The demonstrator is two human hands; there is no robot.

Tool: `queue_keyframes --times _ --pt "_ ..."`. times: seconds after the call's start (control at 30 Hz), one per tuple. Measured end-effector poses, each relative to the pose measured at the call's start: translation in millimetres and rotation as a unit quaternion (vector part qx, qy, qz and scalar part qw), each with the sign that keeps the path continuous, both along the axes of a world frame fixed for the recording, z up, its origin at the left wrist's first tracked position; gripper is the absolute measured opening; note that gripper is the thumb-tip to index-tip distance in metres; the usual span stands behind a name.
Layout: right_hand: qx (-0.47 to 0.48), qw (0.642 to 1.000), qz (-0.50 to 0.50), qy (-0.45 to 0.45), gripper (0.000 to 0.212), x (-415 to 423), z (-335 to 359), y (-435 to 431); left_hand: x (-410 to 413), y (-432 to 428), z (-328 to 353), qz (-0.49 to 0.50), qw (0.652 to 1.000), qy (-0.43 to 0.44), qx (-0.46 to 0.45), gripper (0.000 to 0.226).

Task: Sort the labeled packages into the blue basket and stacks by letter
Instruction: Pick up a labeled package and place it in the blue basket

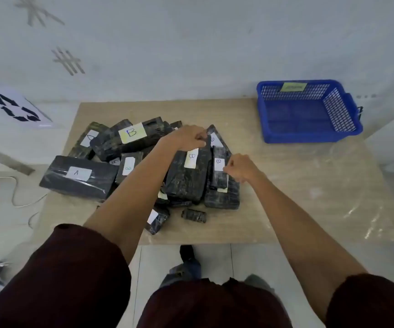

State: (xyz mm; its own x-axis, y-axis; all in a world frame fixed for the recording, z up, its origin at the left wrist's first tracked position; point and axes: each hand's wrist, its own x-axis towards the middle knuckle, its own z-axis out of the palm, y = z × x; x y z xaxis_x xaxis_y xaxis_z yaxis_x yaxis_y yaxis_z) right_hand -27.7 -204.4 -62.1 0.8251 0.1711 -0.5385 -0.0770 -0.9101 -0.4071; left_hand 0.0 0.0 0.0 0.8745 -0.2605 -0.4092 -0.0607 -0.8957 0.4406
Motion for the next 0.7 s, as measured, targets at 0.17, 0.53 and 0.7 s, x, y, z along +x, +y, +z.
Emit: queue_keyframes --times 0.17,0.53,0.7 --pt "-0.015 0.998 -0.063 0.019 0.067 -1.2 -21.5 23.1 20.9 14.8 -27.7 -0.011 0.998 0.019 0.050 0.046" --pt "0.036 0.987 -0.106 0.117 0.054 29.9 -44.4 14.7 50.1 4.2 -59.7 -0.011 0.994 0.029 0.105 0.074" --pt "0.072 0.988 -0.057 0.123 0.047 77.0 -21.6 -21.1 63.1 -0.6 -58.8 0.002 0.992 0.048 0.113 0.074"
